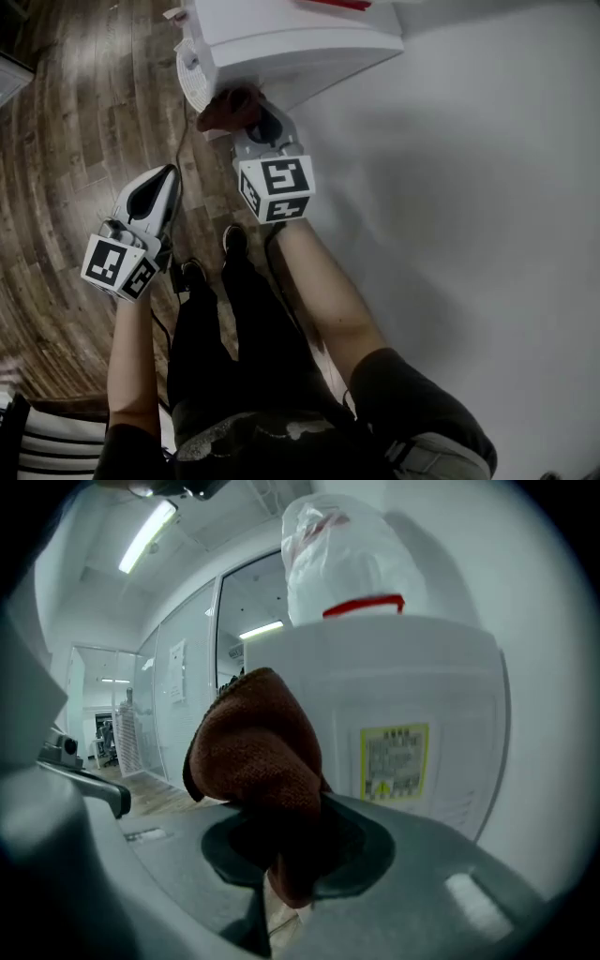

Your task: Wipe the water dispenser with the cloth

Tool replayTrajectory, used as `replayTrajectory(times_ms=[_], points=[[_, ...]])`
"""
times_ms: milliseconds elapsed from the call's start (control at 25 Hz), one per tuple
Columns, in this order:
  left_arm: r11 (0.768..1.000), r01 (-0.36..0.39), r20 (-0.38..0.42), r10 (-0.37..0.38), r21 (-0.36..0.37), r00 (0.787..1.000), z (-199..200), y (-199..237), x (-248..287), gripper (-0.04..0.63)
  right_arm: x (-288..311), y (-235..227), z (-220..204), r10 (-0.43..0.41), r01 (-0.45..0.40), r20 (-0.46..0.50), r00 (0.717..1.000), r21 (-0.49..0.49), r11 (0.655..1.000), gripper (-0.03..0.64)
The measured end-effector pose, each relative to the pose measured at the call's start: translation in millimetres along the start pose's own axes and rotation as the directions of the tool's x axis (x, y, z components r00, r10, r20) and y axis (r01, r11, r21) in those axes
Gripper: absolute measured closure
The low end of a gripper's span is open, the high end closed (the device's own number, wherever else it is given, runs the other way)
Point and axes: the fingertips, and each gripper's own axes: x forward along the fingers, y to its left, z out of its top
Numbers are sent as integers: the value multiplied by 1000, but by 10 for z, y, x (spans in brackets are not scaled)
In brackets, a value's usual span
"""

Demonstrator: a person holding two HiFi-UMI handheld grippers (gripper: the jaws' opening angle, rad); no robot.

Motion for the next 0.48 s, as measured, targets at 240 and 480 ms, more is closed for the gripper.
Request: replayTrajectory(times_ms=[240,480], points=[[999,-34,-23,34,-19,999,-980,677,292,578,400,-186,-1213,27,-29,-98,995,-17,999,554],[1000,-3,-47,3,-1,999,-1947,1187,549,577,795,-329,-2405,22,-21,-163,986,3,1000,554]])
